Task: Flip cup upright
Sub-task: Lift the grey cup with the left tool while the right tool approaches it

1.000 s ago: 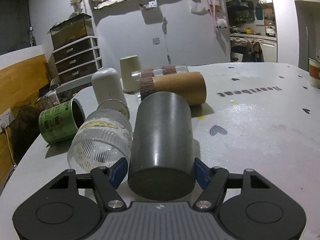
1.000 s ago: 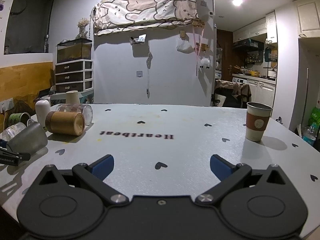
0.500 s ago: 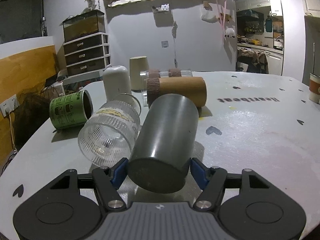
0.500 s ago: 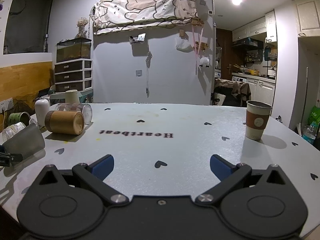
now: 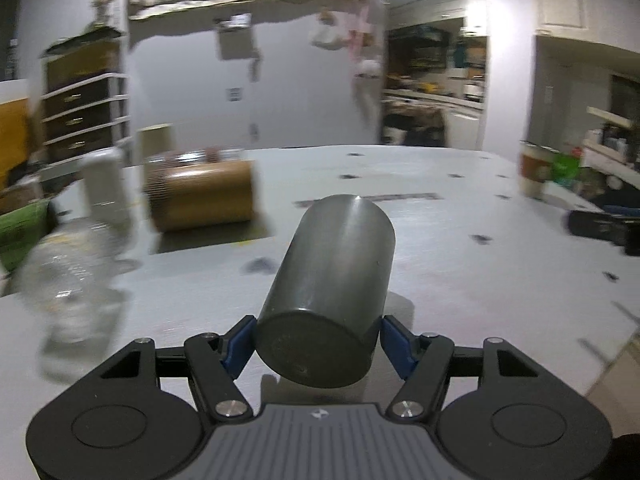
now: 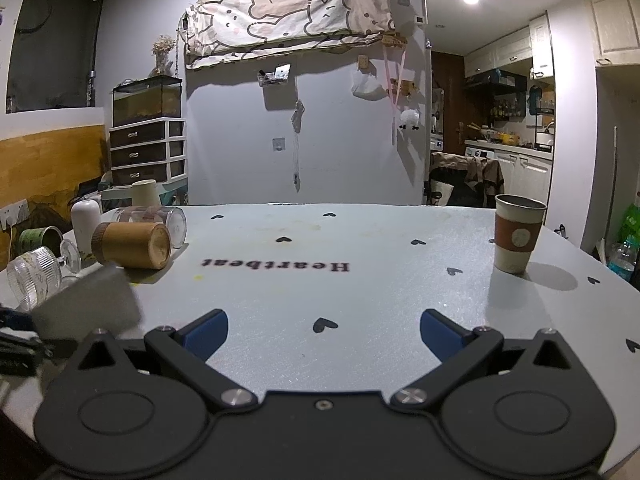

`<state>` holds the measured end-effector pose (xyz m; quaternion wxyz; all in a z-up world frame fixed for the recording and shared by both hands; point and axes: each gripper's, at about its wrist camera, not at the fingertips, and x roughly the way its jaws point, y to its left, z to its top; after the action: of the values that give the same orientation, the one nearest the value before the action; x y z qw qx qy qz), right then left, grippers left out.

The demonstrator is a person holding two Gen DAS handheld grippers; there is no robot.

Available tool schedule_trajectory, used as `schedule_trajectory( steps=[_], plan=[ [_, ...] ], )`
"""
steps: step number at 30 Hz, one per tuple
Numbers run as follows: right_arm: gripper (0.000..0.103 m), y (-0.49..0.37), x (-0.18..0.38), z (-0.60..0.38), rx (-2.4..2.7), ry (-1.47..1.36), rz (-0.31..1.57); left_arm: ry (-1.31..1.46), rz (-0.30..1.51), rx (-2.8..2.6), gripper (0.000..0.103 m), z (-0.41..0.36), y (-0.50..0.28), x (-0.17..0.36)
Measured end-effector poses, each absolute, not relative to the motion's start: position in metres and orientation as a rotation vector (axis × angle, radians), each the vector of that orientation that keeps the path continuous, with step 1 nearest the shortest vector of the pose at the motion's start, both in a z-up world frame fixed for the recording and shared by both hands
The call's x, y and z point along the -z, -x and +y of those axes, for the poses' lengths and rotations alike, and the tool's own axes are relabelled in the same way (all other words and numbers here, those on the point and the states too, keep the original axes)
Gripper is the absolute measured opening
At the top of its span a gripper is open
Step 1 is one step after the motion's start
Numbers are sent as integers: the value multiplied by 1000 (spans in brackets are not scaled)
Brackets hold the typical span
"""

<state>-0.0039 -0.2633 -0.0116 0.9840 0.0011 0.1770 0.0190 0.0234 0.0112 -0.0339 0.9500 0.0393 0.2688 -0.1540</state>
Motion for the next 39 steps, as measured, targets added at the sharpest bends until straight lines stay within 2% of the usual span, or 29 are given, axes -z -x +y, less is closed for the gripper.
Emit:
schedule_trajectory(
  steps=[12, 21, 26, 31, 35, 39],
  plan=[
    [103, 6, 15, -280, -2, -40, 369, -168, 540, 523, 68, -89, -19, 43],
    [103, 3, 19, -296, -3, -134, 407, -91, 488, 518, 70, -79, -12, 24],
    [103, -8, 23, -296, -47, -245, 463, -100, 481, 514, 68, -81, -12, 20],
    [103, -31, 34, -297, -168, -458, 568, -78, 523, 516, 58, -80, -19, 25],
    [102, -58, 53, -302, -245, -693, 677, -77, 535, 514, 58, -80, -19, 27],
    [102, -80, 59, -294, -238, -754, 699, -60, 542, 512, 58, -79, -21, 26]
  ],
)
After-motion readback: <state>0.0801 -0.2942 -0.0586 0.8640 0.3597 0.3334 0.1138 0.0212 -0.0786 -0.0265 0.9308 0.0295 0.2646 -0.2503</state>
